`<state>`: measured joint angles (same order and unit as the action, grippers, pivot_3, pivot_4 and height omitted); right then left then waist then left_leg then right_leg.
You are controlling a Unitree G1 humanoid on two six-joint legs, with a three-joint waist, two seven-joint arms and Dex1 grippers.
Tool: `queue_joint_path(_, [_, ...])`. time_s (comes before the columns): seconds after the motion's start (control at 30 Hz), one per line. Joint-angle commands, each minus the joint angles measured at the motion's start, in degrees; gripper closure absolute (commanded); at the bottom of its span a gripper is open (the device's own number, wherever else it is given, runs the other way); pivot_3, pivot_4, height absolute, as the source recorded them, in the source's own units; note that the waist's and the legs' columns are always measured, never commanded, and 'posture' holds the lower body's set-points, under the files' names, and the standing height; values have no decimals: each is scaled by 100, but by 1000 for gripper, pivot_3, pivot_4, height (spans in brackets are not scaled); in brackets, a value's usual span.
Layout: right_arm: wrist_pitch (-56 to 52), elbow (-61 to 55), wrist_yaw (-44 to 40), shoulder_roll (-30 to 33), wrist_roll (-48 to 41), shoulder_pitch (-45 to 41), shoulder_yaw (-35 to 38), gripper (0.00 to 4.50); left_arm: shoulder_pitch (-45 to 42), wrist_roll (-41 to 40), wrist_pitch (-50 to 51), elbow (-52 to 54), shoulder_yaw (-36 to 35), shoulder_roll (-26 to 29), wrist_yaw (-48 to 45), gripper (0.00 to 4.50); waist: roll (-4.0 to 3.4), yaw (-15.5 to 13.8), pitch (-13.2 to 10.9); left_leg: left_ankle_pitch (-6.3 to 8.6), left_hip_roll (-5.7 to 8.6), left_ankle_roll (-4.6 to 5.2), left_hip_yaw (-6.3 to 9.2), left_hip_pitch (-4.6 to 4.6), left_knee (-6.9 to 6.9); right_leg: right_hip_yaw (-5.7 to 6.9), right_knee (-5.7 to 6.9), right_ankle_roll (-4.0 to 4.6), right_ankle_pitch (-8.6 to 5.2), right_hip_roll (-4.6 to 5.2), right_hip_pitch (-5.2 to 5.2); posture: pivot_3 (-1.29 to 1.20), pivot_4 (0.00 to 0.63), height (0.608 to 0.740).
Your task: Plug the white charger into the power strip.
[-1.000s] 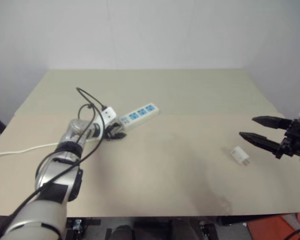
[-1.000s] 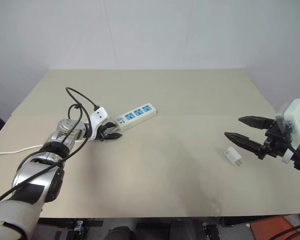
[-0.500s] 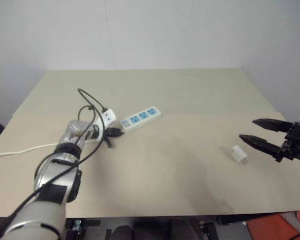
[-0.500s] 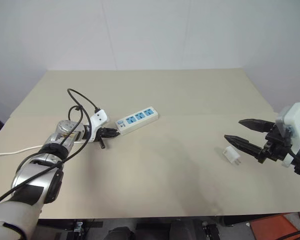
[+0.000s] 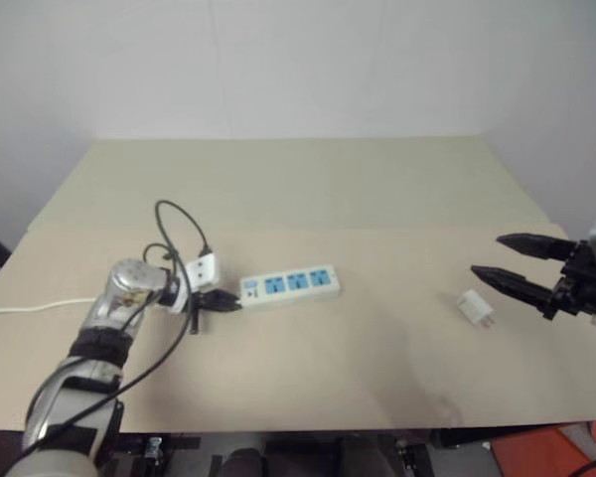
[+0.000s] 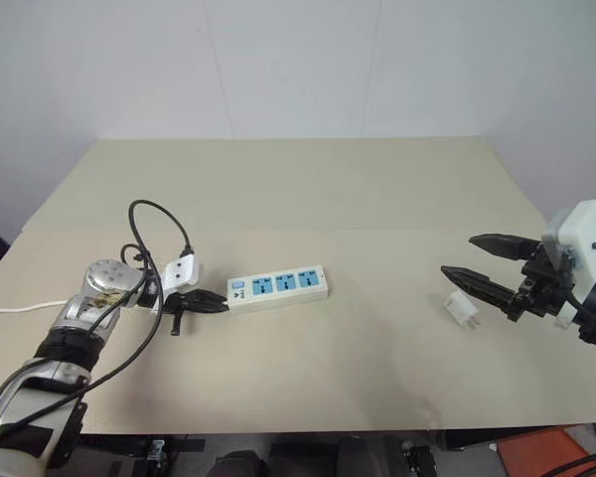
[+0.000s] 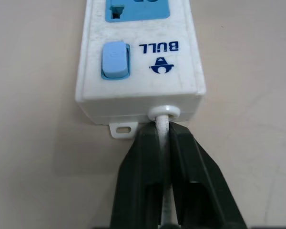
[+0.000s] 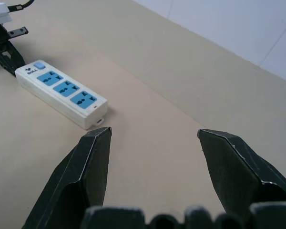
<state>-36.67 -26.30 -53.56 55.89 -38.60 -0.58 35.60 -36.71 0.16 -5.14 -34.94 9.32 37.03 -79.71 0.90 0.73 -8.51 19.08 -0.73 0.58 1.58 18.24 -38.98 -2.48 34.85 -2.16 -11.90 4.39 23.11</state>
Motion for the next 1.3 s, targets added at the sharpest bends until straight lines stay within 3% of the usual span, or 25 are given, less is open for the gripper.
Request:
queue_joint_path(0.03, [51, -15, -17, 102, -54, -86, 68, 1009, 67, 81, -174, 2, 121, 194, -119, 2964, 0, 1, 0, 0, 0, 0, 0, -1, 0, 0, 2, 0, 0, 0, 0, 0, 150, 740])
queue_joint_path(0.23, [-6, -16, -27, 120, -58, -17, 181, 1009, -28, -499, -363, 239, -214, 697, -854, 1161, 5, 41, -3, 0, -1, 0, 0, 3, 1, 0, 2, 3, -1, -1, 6, 0, 150, 740])
queue_joint_path(0.43, [-36, -36, 14, 113, -81, 49, 273, 1009, -461, -984, -65, 281, -567, 1021, -1081, 1161, 12, -20, -7, 0, -2, 0, 2, 7, 0, 4, 0, 4, -2, 0, 11, 0, 150, 740])
queue_joint_path(0.67, [-62, -39, 89, 146, -127, -56, 228, 1009, -663, -1392, 180, -24, -913, 113, -381, 1161, 13, -51, -8, 0, -1, 0, 1, 11, -2, 5, -2, 3, -2, 1, 6, 0, 150, 740])
queue_joint_path(0.83, [-116, -11, 129, 207, -170, -147, 255, 1009, -778, -1057, -271, -557, -624, -373, -335, 1161, 16, 13, -9, 0, -1, 0, 2, 12, -1, 4, -1, 4, -1, -1, 8, 0, 150, 740])
queue_joint_path(1.3, [-314, -302, 226, 104, -309, 49, 515, 1009, -980, -790, -850, -1661, -488, -867, -397, 1161, 18, 3, -11, 0, 0, 1, 2, 13, -1, 3, -5, 4, -2, -1, 7, 0, 150, 740])
